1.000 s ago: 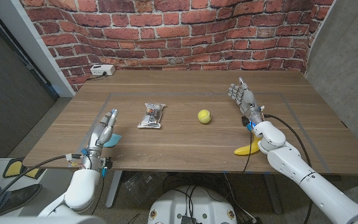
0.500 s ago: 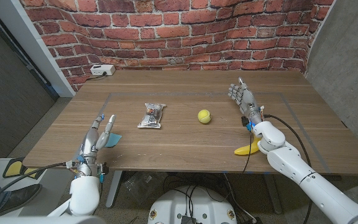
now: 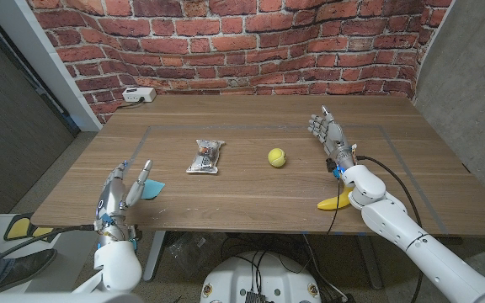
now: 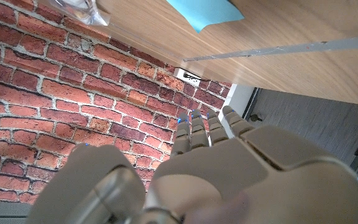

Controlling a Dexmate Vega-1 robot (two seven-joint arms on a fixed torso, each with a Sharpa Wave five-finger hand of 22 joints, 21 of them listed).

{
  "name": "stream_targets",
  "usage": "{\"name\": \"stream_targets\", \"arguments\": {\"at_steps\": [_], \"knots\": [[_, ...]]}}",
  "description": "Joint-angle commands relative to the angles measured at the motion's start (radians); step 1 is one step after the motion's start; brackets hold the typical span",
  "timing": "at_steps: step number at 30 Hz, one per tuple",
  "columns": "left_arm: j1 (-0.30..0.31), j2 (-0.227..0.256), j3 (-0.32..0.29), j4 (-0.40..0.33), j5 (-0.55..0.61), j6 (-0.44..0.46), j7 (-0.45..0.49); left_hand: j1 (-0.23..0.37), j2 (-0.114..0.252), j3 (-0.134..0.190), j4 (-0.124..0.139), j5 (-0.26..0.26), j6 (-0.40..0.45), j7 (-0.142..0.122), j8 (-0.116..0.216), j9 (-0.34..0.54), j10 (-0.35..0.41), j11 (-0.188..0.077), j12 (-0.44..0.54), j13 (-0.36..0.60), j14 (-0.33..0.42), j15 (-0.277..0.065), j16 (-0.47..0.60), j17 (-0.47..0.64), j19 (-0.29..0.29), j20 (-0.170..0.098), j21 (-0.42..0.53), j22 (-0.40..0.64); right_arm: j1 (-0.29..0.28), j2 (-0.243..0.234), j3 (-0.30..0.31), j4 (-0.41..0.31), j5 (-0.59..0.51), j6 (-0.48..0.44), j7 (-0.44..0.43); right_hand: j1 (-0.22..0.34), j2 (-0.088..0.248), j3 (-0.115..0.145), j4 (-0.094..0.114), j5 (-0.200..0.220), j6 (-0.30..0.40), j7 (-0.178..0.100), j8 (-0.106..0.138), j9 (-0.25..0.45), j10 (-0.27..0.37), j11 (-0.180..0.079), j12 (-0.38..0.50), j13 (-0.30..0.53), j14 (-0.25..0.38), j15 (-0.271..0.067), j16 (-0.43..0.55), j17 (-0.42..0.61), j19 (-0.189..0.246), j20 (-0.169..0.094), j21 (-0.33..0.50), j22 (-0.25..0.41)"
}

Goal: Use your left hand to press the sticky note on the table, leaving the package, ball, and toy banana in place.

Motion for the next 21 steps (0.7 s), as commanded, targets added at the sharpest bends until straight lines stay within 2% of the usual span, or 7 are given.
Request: {"name": "stream_targets", "arguments": {"at_steps": [1,7,9,11,13,17,21], "knots": [[-0.024,0.031,0.016,-0.070,0.003,0.233,-0.025,0.005,0.003,-0.007,0.002,0.005,0.009,0.001,-0.001,0.004,-0.001,0.001,-0.003,0.003,-0.001,0.003,0.000,0.004,-0.012,0.002,0.000,0.003,-0.013,-0.007,0.001,-0.018,-0.008,-0.014,-0.018,-0.002,0.006,0.000,-0.004,0.004,0.002,-0.002,-0.001,0.005,0.010,-0.002,-0.003,0.000,-0.003,0.002,0.000,0.001,0.001,-0.001,-0.003,0.004],[-0.046,0.048,0.043,-0.088,0.016,0.332,-0.010,0.006,0.006,-0.009,0.002,0.007,0.016,-0.006,-0.001,0.004,-0.004,-0.002,-0.006,0.003,-0.009,-0.004,-0.003,0.004,-0.019,0.003,-0.001,0.003,-0.014,-0.006,0.001,-0.023,-0.015,-0.011,-0.024,-0.003,0.006,-0.001,-0.005,0.004,0.003,-0.003,-0.001,0.005,0.011,0.001,-0.003,0.000,-0.004,0.001,0.000,0.001,0.001,0.000,-0.004,0.004],[-0.052,0.051,0.050,-0.090,0.017,0.350,-0.002,0.008,0.010,-0.011,0.003,0.009,0.029,-0.018,0.001,0.004,-0.017,-0.004,-0.012,0.003,-0.027,-0.004,-0.008,0.005,-0.031,0.003,-0.002,0.004,-0.014,-0.006,0.001,-0.024,-0.014,-0.013,-0.026,-0.003,0.006,-0.001,-0.005,0.004,0.003,-0.003,-0.001,0.005,0.011,0.000,-0.003,0.000,-0.004,0.001,0.000,0.001,0.001,0.000,-0.004,0.004],[-0.058,0.057,0.058,-0.100,0.021,0.386,0.002,0.009,0.016,-0.016,0.004,0.012,0.075,-0.011,0.012,0.004,-0.037,-0.004,-0.018,0.004,-0.053,-0.002,-0.012,0.005,-0.056,0.011,-0.005,0.004,-0.014,-0.005,0.001,-0.023,-0.013,-0.013,-0.024,-0.003,0.006,-0.001,-0.005,0.004,0.003,-0.004,-0.001,0.005,0.011,-0.001,-0.004,0.000,-0.004,0.001,0.000,0.001,0.001,0.000,-0.004,0.004],[-0.062,0.066,0.062,-0.110,0.022,0.419,0.000,0.010,0.018,-0.018,0.004,0.013,0.085,-0.010,0.013,0.004,-0.050,-0.010,-0.022,0.004,-0.066,-0.002,-0.014,0.006,-0.067,0.015,-0.006,0.004,-0.014,-0.004,0.001,-0.022,-0.014,-0.013,-0.026,-0.003,0.006,-0.001,-0.005,0.004,0.003,-0.005,-0.001,0.005,0.011,-0.001,-0.004,0.000,-0.004,0.002,0.000,0.001,0.001,0.000,-0.004,0.004],[-0.074,0.084,0.072,-0.142,0.020,0.505,-0.012,0.011,0.022,-0.024,0.006,0.015,0.138,-0.018,0.026,0.003,-0.066,-0.012,-0.024,0.005,-0.085,0.000,-0.012,0.006,-0.085,0.012,-0.004,0.005,-0.013,-0.003,0.002,-0.020,-0.013,-0.010,-0.024,-0.003,0.006,-0.002,-0.005,0.004,0.004,-0.007,-0.001,0.005,0.012,0.000,-0.004,0.000,-0.004,0.002,0.000,0.001,0.001,0.001,-0.005,0.004],[-0.092,0.102,0.088,-0.160,0.020,0.567,-0.014,0.011,0.024,-0.027,0.006,0.016,0.150,-0.022,0.026,0.003,-0.080,-0.018,-0.028,0.005,-0.098,-0.001,-0.013,0.007,-0.095,0.009,-0.004,0.006,-0.016,-0.006,0.004,-0.023,-0.014,-0.013,-0.028,-0.004,0.006,-0.002,-0.005,0.004,0.005,-0.007,-0.001,0.005,0.013,-0.001,-0.004,0.000,-0.004,0.003,0.000,0.001,0.001,0.000,-0.006,0.004]]}}
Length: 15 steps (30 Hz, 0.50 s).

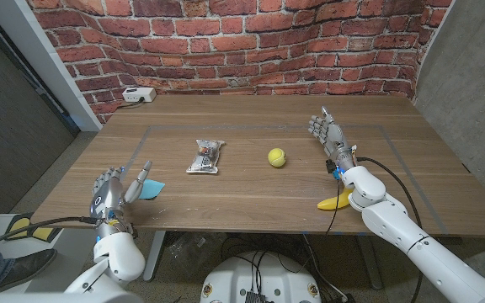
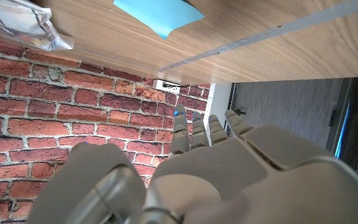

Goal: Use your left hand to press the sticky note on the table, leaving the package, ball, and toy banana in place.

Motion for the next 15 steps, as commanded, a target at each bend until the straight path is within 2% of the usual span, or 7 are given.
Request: {"name": "stream_targets", "arguments": {"at_steps": [1,5,11,15], "knots": [[-0.046,0.049,0.042,-0.062,0.006,0.217,-0.006,0.003,0.006,-0.010,0.002,0.008,0.018,-0.008,0.008,0.003,-0.016,-0.003,-0.004,0.005,-0.014,-0.004,-0.003,0.001,-0.011,0.000,0.000,0.003,-0.005,-0.003,0.005,-0.006,-0.002,-0.003,-0.007,-0.004,0.006,-0.002,-0.005,0.004,0.005,-0.007,-0.001,0.005,0.013,0.000,-0.004,0.000,-0.004,0.003,0.000,0.001,0.001,0.000,0.000,0.004],[-0.078,0.066,0.070,-0.073,0.009,0.298,-0.007,0.004,0.008,-0.013,0.003,0.009,0.033,-0.022,0.008,0.003,-0.031,-0.015,-0.007,0.005,-0.023,-0.016,-0.002,0.002,-0.012,-0.012,0.004,0.004,-0.008,-0.005,0.008,-0.009,-0.002,-0.006,-0.012,-0.004,0.006,-0.003,-0.005,0.004,0.006,-0.007,-0.001,0.005,0.013,-0.001,-0.004,0.000,-0.005,0.003,-0.001,0.001,0.000,0.002,-0.001,0.004],[-0.126,0.102,0.106,-0.091,-0.012,0.400,-0.033,0.004,0.011,-0.023,0.004,0.011,0.008,-0.061,-0.014,0.002,-0.081,-0.029,-0.014,0.006,-0.062,-0.020,-0.005,0.002,-0.030,-0.016,0.005,0.004,-0.012,-0.007,0.010,-0.012,-0.003,-0.004,-0.013,-0.005,0.005,-0.003,-0.005,0.004,0.007,-0.009,0.000,0.005,0.015,-0.001,-0.004,0.000,-0.005,0.002,-0.001,0.001,0.000,0.002,-0.002,0.004],[-0.157,0.128,0.136,-0.103,-0.020,0.469,-0.039,0.003,0.011,-0.028,0.005,0.011,0.022,-0.086,-0.014,0.002,-0.099,-0.046,-0.014,0.006,-0.074,-0.030,-0.003,0.003,-0.036,-0.022,0.006,0.005,-0.013,-0.008,0.011,-0.013,-0.001,-0.003,-0.010,-0.005,0.005,-0.004,-0.005,0.004,0.006,-0.009,-0.001,0.005,0.015,-0.002,-0.004,0.000,-0.004,0.002,-0.001,0.001,0.000,0.002,-0.002,0.004]]}}
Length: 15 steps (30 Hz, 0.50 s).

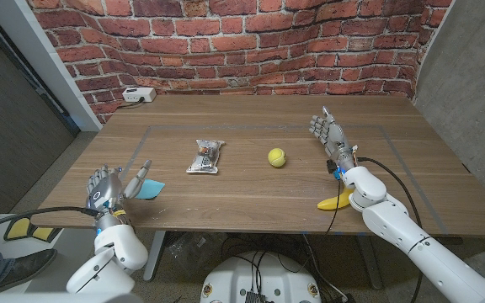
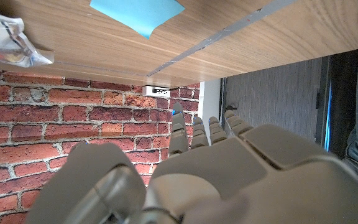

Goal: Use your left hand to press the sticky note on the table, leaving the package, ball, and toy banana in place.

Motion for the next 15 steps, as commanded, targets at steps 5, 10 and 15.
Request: {"name": "stream_targets", "arguments": {"at_steps": [5,10,15], "knots": [[-0.108,0.105,0.085,-0.055,-0.060,0.247,-0.062,-0.004,0.006,-0.019,-0.001,0.004,0.036,-0.040,-0.001,0.001,-0.033,-0.016,0.000,0.006,-0.026,-0.018,0.003,0.003,-0.016,-0.013,0.007,0.005,-0.006,-0.004,0.006,-0.003,0.002,0.003,0.003,-0.006,0.005,0.002,0.000,0.004,0.001,-0.005,-0.001,0.005,0.006,0.001,-0.004,0.000,-0.004,0.002,-0.001,0.001,0.000,0.002,-0.002,0.004],[-0.143,0.143,0.117,-0.053,-0.094,0.266,-0.081,-0.006,0.006,-0.026,0.001,0.005,0.068,-0.054,0.005,0.001,-0.030,-0.020,0.008,0.005,-0.025,-0.036,0.008,0.003,-0.014,-0.036,0.011,0.005,-0.009,-0.006,0.008,-0.004,0.004,0.003,0.004,-0.006,0.005,0.001,0.000,0.004,0.002,-0.004,-0.001,0.005,0.006,0.001,-0.004,0.000,-0.004,0.002,-0.001,0.001,0.000,0.003,-0.003,0.004],[-0.184,0.182,0.160,-0.052,-0.115,0.292,-0.087,-0.006,0.007,-0.031,0.001,0.005,0.092,-0.068,0.008,0.000,-0.029,-0.031,0.012,0.005,-0.027,-0.055,0.009,0.002,-0.011,-0.054,0.014,0.005,-0.013,-0.009,0.009,-0.008,0.005,0.001,0.004,-0.006,0.005,0.001,0.000,0.004,0.002,-0.005,-0.001,0.005,0.006,0.002,-0.005,0.000,-0.005,0.003,-0.001,0.001,0.000,0.003,-0.003,0.004]]}}
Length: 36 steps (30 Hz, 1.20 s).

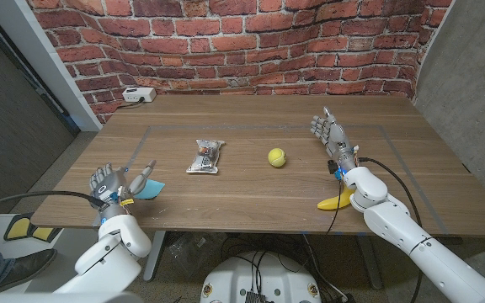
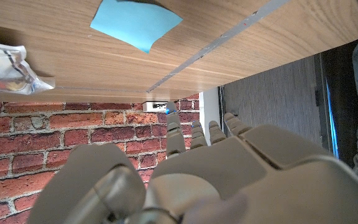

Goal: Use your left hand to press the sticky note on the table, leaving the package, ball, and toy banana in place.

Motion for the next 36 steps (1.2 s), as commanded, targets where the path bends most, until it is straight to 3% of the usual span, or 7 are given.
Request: {"name": "stream_targets", "arguments": {"at_steps": [1,6,16,20,26,30,36], "knots": [[-0.090,0.092,0.083,-0.011,-0.063,0.094,-0.036,0.003,-0.002,-0.009,0.001,0.005,0.016,-0.006,0.007,0.003,0.000,-0.009,0.007,0.005,-0.004,-0.016,0.005,0.002,-0.004,-0.017,0.009,0.005,-0.008,-0.005,0.004,-0.005,0.005,0.001,0.004,-0.002,0.002,0.001,0.000,0.004,0.002,-0.005,-0.001,0.005,0.006,0.002,-0.005,0.000,-0.005,0.003,-0.001,0.001,0.000,0.003,-0.003,0.004],[-0.130,0.120,0.123,-0.015,-0.082,0.134,-0.036,0.003,-0.002,-0.012,0.001,0.006,0.022,-0.014,0.006,0.002,-0.004,-0.016,0.007,0.005,-0.007,-0.023,0.005,0.002,-0.006,-0.021,0.009,0.005,-0.013,-0.006,0.007,-0.008,0.006,0.004,0.003,-0.003,0.002,0.000,0.000,0.004,0.003,-0.006,-0.001,0.005,0.008,0.002,-0.005,0.000,-0.005,0.002,-0.001,0.001,-0.001,0.003,-0.004,0.004],[-0.217,0.112,0.248,0.010,-0.043,0.269,0.037,0.003,-0.001,-0.019,0.001,0.007,0.046,-0.029,0.006,0.002,-0.012,-0.030,0.007,0.004,-0.016,-0.034,0.004,0.002,-0.012,-0.011,0.008,0.004,-0.015,-0.008,0.007,-0.012,0.008,-0.003,0.001,-0.003,0.002,0.000,0.000,0.004,0.003,-0.006,-0.001,0.005,0.009,0.001,-0.005,0.000,-0.005,0.003,-0.001,0.001,-0.001,0.004,-0.005,0.004],[-0.228,0.109,0.283,0.029,0.019,0.269,0.030,0.004,0.001,-0.023,0.002,0.008,0.059,-0.058,0.005,0.002,-0.006,-0.040,0.012,0.004,-0.013,-0.038,0.007,0.002,-0.011,-0.005,0.009,0.004,-0.012,-0.008,0.006,-0.011,0.005,-0.004,0.002,-0.003,0.002,0.000,-0.001,0.005,0.003,-0.006,-0.001,0.005,0.009,0.002,-0.005,0.000,-0.005,0.003,-0.001,0.001,-0.002,0.005,-0.006,0.004],[-0.226,0.071,0.296,0.056,0.177,0.269,-0.097,0.004,0.002,-0.026,0.002,0.009,0.065,-0.062,0.004,0.002,-0.014,-0.051,0.010,0.004,-0.019,-0.045,0.005,0.001,-0.012,-0.005,0.010,0.005,-0.012,-0.012,0.006,-0.017,0.004,-0.011,0.000,-0.003,0.003,-0.001,-0.001,0.005,0.003,-0.006,-0.001,0.005,0.009,0.001,-0.006,0.001,-0.005,0.002,-0.002,0.001,-0.002,0.004,-0.006,0.004],[-0.232,0.043,0.309,0.078,0.283,0.269,-0.200,0.003,0.004,-0.032,0.003,0.010,0.082,-0.069,0.002,0.001,-0.016,-0.049,0.012,0.004,-0.021,0.002,0.006,0.001,-0.021,0.010,0.008,0.005,-0.012,-0.012,0.005,-0.019,0.004,-0.013,-0.001,-0.003,0.003,-0.001,-0.001,0.005,0.003,-0.006,-0.001,0.005,0.010,0.002,-0.006,0.001,-0.006,0.002,-0.002,0.001,-0.002,0.005,-0.006,0.004],[-0.254,0.016,0.333,0.111,0.467,0.269,-0.392,0.002,0.007,-0.037,0.004,0.012,0.092,-0.077,-0.001,0.001,-0.027,-0.060,0.010,0.003,-0.042,-0.024,0.002,0.002,-0.037,0.019,0.005,0.006,-0.011,-0.012,0.005,-0.021,0.003,-0.014,-0.003,-0.003,0.003,-0.001,-0.001,0.005,0.003,-0.006,-0.001,0.005,0.008,0.001,-0.006,0.001,-0.006,0.002,-0.002,0.001,-0.002,0.005,-0.006,0.004]]}}
